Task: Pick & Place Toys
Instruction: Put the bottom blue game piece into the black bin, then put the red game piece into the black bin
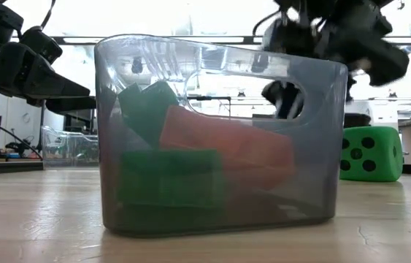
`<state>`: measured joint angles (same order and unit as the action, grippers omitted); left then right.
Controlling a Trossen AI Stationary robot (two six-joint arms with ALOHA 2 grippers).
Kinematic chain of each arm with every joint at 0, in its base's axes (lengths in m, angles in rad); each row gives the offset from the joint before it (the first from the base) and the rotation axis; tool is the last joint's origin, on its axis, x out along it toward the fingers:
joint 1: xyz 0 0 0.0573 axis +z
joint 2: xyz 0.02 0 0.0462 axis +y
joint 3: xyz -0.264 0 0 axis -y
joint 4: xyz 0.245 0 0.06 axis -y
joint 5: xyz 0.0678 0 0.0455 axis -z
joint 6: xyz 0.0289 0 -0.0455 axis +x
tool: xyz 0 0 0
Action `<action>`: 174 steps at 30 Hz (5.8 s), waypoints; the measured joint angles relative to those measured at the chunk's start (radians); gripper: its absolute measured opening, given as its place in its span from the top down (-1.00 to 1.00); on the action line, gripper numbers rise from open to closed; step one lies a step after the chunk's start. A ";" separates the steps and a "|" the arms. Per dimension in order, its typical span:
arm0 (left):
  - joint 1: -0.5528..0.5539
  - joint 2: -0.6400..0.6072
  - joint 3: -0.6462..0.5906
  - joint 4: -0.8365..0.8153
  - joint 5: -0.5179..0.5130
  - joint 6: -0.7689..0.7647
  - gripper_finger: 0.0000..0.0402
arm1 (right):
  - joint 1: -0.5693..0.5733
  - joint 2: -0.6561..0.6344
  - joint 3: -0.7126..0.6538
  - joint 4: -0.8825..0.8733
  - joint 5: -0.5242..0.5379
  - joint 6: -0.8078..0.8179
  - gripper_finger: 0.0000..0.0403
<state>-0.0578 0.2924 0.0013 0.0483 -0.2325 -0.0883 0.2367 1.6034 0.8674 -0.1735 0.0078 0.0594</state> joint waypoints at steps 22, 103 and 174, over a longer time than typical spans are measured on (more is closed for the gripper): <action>0.000 0.000 0.000 0.000 0.000 -0.006 -0.84 | 0.030 0.179 0.014 0.516 -0.188 -0.111 0.36; 0.000 0.000 0.000 0.022 -0.003 -0.037 -0.84 | 0.047 0.222 0.291 0.200 0.021 -0.170 -0.39; 0.267 1.545 0.902 -0.128 0.079 -0.058 -0.48 | -0.086 -0.179 -0.457 1.071 0.086 -0.168 -0.38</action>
<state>0.2096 1.8374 0.9031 -0.0798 -0.1533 -0.1460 0.1509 1.4242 0.4103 0.8975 0.0940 -0.1086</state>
